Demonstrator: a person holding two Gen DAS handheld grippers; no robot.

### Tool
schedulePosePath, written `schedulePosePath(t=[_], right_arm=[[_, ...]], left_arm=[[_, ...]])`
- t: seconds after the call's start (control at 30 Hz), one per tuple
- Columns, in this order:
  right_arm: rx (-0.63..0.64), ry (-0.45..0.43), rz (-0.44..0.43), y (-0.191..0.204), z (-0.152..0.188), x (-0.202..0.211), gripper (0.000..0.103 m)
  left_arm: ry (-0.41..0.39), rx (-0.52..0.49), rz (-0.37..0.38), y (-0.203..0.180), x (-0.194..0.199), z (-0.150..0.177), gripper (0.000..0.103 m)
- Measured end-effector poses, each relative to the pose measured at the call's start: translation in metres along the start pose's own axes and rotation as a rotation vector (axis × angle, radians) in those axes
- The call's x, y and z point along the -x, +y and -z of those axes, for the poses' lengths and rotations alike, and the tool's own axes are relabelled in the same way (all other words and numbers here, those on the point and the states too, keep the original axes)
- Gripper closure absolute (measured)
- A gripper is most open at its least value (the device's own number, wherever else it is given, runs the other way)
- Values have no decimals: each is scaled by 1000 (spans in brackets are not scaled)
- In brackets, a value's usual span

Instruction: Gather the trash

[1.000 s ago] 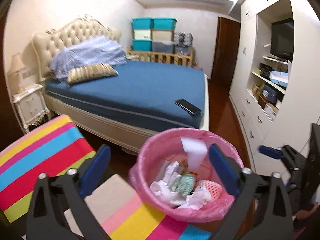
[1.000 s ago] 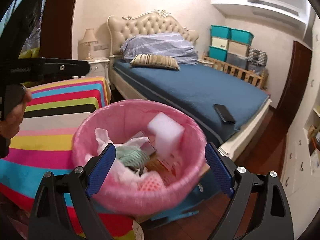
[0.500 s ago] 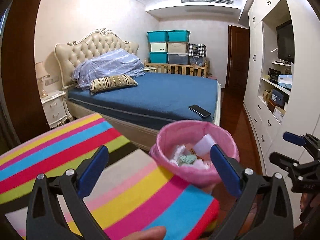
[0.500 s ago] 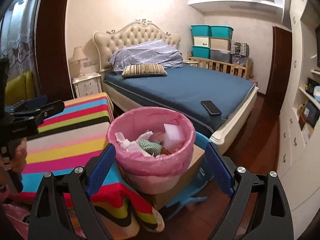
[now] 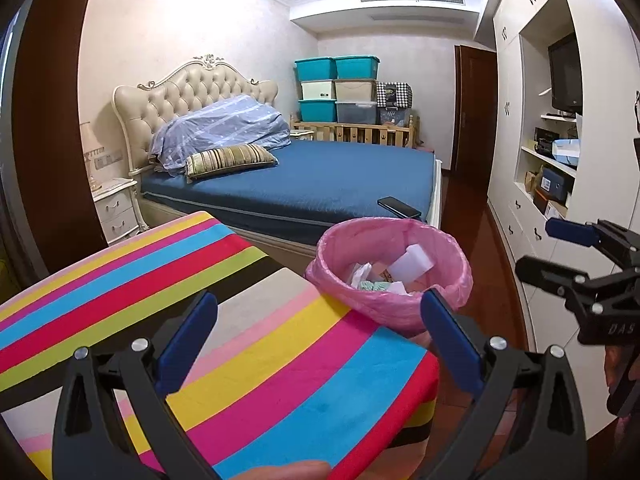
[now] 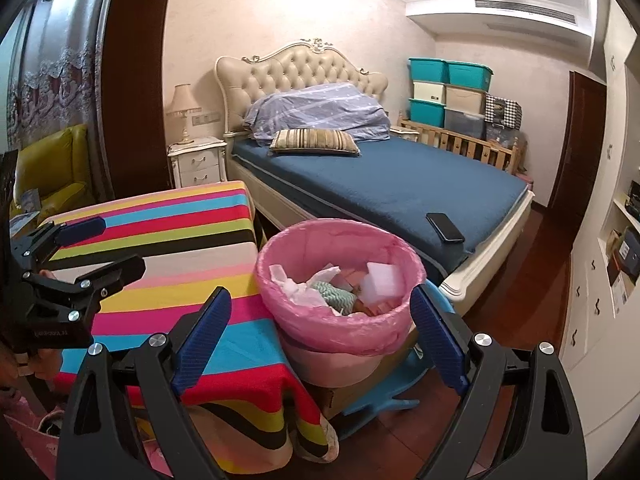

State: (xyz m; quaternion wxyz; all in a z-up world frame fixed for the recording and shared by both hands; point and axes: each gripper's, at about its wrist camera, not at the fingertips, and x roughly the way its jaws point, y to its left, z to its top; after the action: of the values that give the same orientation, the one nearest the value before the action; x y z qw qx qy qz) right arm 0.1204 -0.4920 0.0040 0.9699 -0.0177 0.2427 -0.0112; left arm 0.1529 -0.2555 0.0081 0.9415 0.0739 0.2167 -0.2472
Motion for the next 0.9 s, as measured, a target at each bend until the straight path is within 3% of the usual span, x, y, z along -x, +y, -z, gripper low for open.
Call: schedulePosePath(t=[0.9], right_arm=[[-14,22,2,-1,8,-7,18]], left_arm=[[23,-20,5,-7,-10,3,5]])
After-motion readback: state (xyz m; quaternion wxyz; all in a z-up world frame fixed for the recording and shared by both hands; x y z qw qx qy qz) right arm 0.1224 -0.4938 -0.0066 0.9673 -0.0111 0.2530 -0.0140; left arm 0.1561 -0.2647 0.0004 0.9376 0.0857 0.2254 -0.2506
